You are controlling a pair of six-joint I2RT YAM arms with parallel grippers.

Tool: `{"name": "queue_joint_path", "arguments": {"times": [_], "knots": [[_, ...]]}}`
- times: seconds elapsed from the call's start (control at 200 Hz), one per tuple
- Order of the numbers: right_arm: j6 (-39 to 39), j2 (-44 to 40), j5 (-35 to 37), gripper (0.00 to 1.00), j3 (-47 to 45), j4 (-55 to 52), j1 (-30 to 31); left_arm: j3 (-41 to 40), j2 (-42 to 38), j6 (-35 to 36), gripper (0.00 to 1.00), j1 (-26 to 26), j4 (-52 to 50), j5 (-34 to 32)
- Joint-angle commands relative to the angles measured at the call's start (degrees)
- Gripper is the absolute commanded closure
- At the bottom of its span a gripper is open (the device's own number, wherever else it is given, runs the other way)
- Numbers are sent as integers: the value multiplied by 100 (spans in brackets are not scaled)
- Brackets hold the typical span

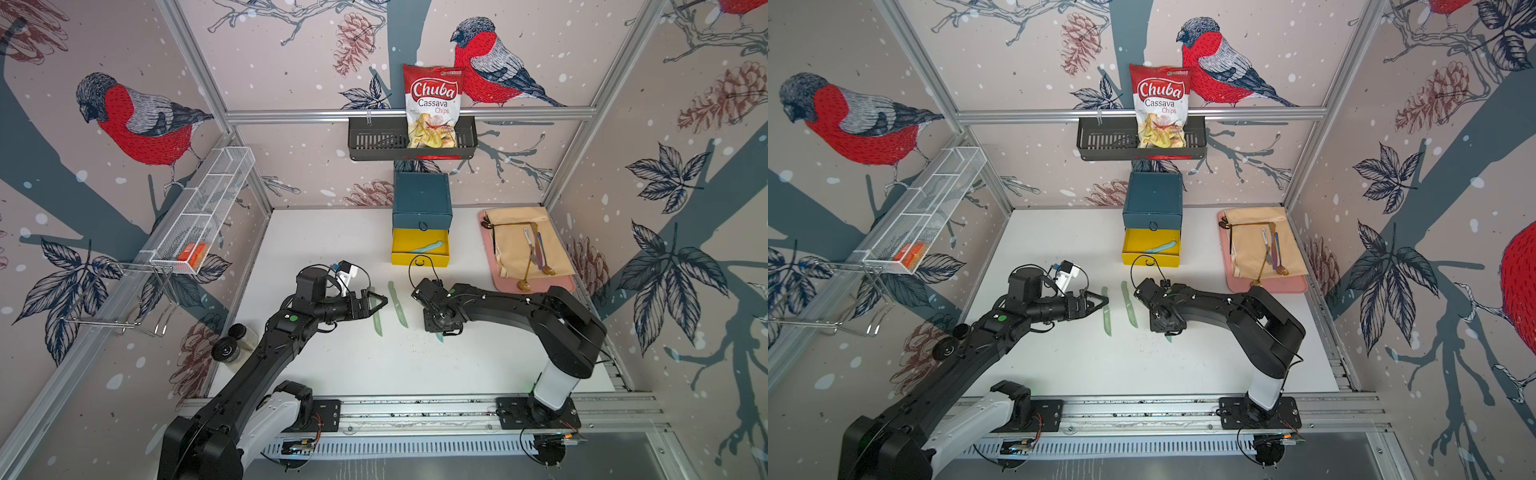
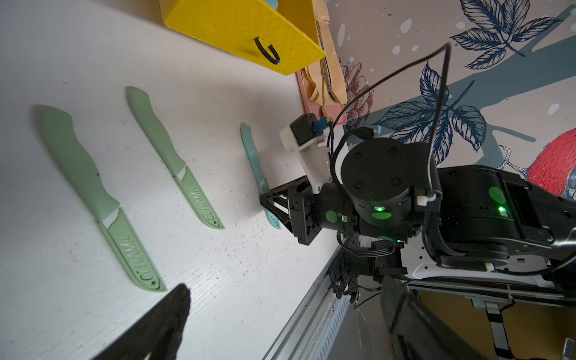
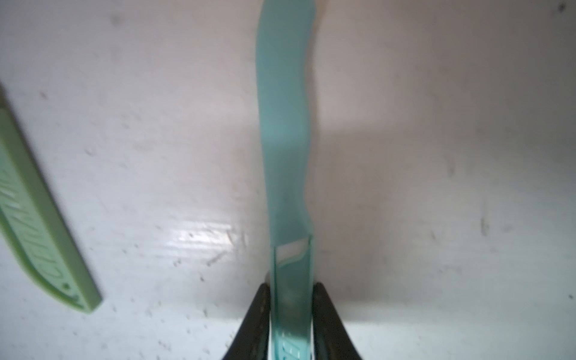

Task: Place the fruit knives into the drawer by color
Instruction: Adjust the fruit knife at the center of the board, then pick up the fruit knife from the center of the board.

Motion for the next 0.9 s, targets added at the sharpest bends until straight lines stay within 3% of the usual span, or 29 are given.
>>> {"name": "queue_joint_path", "arguments": {"times": [0.0, 0.145, 0.21, 0.54, 0.896], "knots": [[172, -170, -223, 74, -256, -557, 35, -79, 37, -74, 3, -144, 300, 157], [156, -465, -166, 50, -254, -680, 41, -166, 156, -85, 3, -674, 388, -21], [90, -569, -111, 45, -108, -742, 7, -209, 240, -138, 3, -896, 502, -105], [-203, -183, -136, 48, 618, -756, -395, -415, 770, -188, 3, -1184, 1137, -207], [-493, 569, -233, 52, 1113, -617, -597, -79, 1241, 240, 3, -1326, 822, -276]]}}
